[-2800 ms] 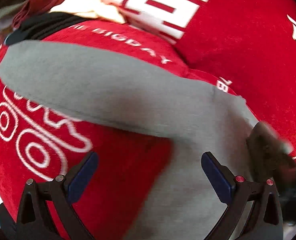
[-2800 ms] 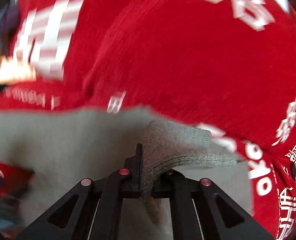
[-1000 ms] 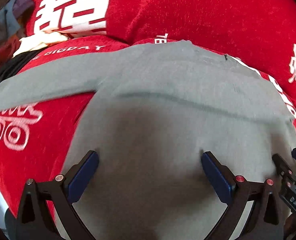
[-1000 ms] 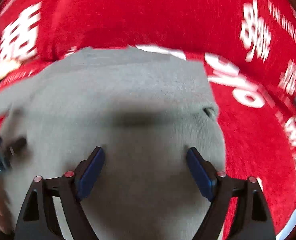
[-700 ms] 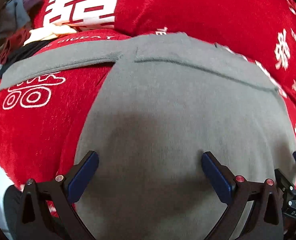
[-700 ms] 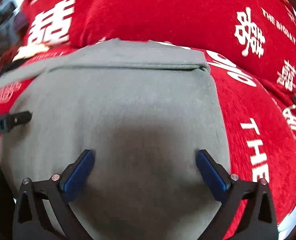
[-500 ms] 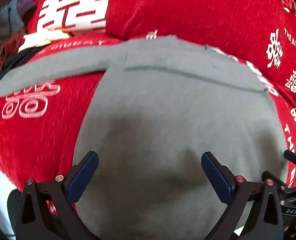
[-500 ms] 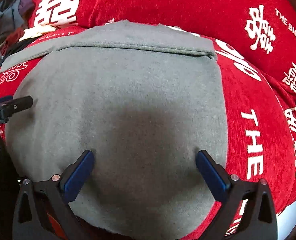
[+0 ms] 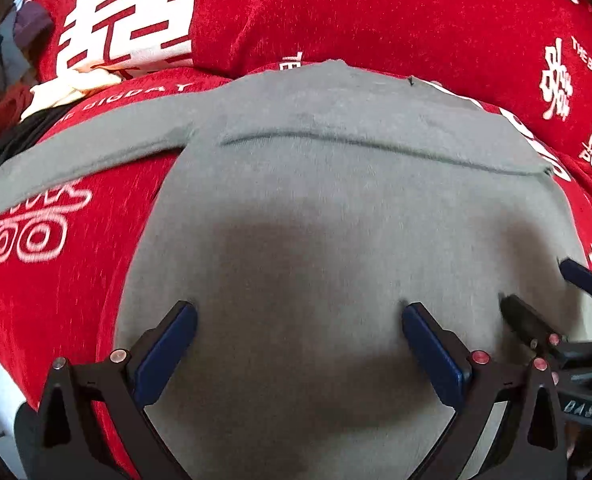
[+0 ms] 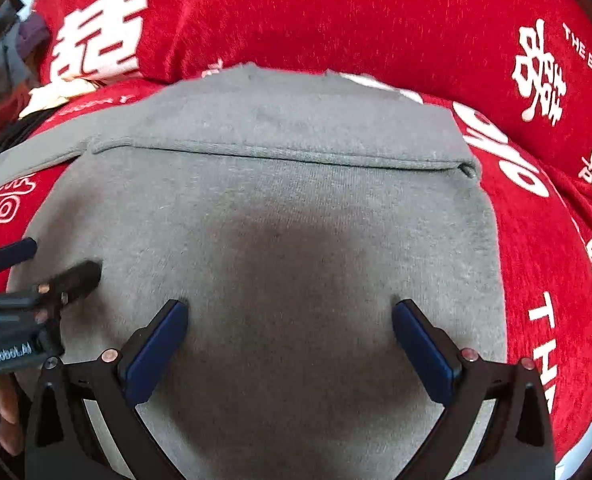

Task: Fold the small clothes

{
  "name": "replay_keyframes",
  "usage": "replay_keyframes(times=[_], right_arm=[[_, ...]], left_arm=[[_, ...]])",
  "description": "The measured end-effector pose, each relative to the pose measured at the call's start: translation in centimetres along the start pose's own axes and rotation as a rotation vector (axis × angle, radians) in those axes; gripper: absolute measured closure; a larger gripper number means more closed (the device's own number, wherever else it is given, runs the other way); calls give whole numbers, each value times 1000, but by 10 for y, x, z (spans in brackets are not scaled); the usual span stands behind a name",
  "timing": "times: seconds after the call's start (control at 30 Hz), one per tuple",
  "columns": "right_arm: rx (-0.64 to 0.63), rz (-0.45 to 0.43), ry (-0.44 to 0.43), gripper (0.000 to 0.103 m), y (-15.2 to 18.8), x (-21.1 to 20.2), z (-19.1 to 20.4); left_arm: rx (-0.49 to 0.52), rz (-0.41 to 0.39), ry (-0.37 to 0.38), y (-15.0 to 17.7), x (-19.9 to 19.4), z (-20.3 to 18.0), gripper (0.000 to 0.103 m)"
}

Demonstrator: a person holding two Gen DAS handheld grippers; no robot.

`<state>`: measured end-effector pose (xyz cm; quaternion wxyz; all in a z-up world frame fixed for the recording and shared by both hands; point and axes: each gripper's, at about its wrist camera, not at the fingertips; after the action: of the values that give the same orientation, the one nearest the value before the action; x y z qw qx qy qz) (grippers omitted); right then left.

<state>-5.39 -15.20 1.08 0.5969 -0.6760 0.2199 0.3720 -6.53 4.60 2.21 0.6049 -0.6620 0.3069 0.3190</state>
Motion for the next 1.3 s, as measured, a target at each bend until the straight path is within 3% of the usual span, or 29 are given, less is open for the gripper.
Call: replay_keyframes(times=[0.3,0.4,0.47,0.53,0.63,0.7,0.77,0.83,0.9,1.0,1.07,1.13,1.23,1.3], right_arm=[[-154,-90,-77,1,54,-42,-1],[-250,-37,-103,1,67,-52,0],[-326,51,-121,1,66,-53,1],[-348,104,-153,1,54,-57,2],[-272,-35,-190,1,10,-71,-2],[-237,-115,-108,1,-29,-59,2],[-222,-154,43,1,-70,-27,9],[-185,-121,157,1,-99,11,10],[-117,-35,227,1,-122,60,6],[-21,89,320,1,-129,111,3],[98,47,373,1,-130,110,8],[173,45,338,1,-124,104,29],[140,-7,291,1,-113,89,69],[57,15,133,1,-108,85,99]], left_arm=[[47,45,37,38,-24,11,0],[76,61,66,43,-30,12,0],[51,49,86,40,-36,17,0],[25,6,82,36,-42,23,0],[-25,-45,50,32,-44,35,0],[-78,-27,39,32,-38,46,0],[-116,-7,41,35,-31,55,0],[-127,-1,33,40,-29,60,0],[-128,-4,22,46,-26,65,0],[-162,-11,49,50,-24,72,0],[-162,-23,49,50,-24,73,0],[-163,-29,46,50,-25,74,0],[-182,-32,30,47,-27,81,0],[-210,-45,18,42,-32,90,0]])
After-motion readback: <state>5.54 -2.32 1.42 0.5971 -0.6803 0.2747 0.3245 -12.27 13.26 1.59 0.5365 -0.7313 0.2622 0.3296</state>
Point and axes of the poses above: each gripper's, at about its wrist camera, not at the fingertips, and x roughly the way its jaws point, z to its left, y to its underside, and after that the axes turned 9 degrees about -z, right-handed
